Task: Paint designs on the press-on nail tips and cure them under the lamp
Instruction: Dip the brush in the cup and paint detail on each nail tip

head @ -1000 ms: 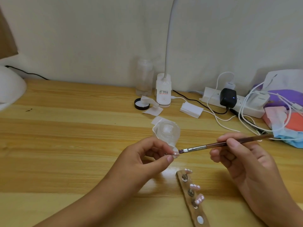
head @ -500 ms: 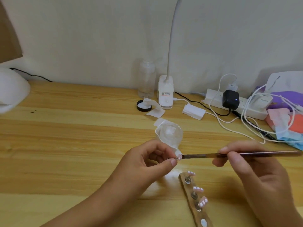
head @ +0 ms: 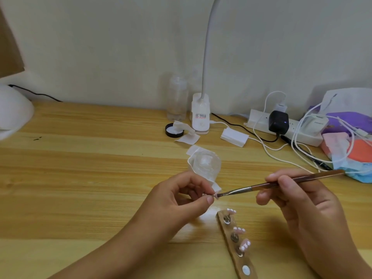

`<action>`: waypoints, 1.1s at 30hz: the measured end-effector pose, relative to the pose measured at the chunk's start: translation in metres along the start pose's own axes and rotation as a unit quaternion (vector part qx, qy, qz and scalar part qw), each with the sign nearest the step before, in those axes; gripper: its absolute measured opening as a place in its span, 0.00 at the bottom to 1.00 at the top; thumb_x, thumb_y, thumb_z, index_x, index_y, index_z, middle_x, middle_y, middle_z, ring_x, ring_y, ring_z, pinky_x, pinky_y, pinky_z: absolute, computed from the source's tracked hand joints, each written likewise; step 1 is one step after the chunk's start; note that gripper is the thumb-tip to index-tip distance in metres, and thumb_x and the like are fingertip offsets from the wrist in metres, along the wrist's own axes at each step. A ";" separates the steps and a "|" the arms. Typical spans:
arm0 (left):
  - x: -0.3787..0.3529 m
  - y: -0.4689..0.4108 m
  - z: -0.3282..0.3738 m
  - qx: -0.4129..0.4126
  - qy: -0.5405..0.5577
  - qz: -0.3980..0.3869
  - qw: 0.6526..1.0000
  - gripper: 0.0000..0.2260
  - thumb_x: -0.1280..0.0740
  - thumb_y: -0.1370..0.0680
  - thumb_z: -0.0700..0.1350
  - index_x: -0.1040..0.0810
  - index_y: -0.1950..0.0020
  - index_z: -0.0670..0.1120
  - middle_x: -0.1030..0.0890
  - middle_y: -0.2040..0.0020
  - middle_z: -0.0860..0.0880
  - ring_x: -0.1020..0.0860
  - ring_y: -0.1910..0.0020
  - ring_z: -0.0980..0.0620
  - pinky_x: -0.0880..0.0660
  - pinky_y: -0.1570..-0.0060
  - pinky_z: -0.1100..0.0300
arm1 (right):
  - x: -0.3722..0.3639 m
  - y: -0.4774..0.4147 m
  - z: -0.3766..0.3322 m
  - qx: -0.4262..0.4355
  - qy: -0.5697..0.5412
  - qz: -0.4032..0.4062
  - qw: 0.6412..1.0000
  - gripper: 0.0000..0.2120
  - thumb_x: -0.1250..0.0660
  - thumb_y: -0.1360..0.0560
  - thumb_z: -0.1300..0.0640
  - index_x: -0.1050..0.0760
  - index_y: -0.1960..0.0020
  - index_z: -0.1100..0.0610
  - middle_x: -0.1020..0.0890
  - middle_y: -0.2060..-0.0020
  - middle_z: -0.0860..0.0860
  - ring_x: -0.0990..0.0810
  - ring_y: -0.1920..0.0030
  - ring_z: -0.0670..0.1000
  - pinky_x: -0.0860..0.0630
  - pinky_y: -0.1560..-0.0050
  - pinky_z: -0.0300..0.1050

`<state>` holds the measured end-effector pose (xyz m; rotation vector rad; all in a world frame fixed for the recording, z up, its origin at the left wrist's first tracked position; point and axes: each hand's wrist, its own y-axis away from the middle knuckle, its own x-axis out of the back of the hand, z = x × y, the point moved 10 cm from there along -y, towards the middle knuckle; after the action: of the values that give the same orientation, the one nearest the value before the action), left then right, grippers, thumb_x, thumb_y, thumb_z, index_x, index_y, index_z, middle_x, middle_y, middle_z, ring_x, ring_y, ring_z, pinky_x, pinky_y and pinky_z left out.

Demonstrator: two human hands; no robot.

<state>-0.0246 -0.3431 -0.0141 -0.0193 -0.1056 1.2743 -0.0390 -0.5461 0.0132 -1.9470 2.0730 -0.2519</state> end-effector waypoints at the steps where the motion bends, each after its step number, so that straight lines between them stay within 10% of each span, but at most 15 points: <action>1: 0.000 0.000 0.000 0.001 -0.001 0.001 1.000 0.02 0.28 0.32 0.49 0.18 0.62 0.57 0.22 0.63 0.56 0.26 0.64 0.59 0.29 0.63 0.69 | -0.001 0.000 0.000 0.002 0.004 0.001 1.000 0.22 0.25 0.34 0.34 0.17 0.54 0.53 0.17 0.67 0.59 0.16 0.63 0.55 0.20 0.54 0.41; 33: 0.002 -0.001 -0.005 0.023 0.030 0.009 0.999 0.02 0.27 0.32 0.48 0.17 0.61 0.55 0.16 0.58 0.52 0.20 0.62 0.59 0.24 0.58 0.66 | 0.004 -0.003 -0.001 0.021 -0.009 0.010 1.000 0.20 0.26 0.32 0.38 0.17 0.53 0.53 0.16 0.60 0.53 0.16 0.59 0.54 0.21 0.51 0.39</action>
<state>-0.0228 -0.3407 -0.0188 -0.0186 -0.0247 1.2930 -0.0368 -0.5499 0.0147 -1.8976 2.0572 -0.2695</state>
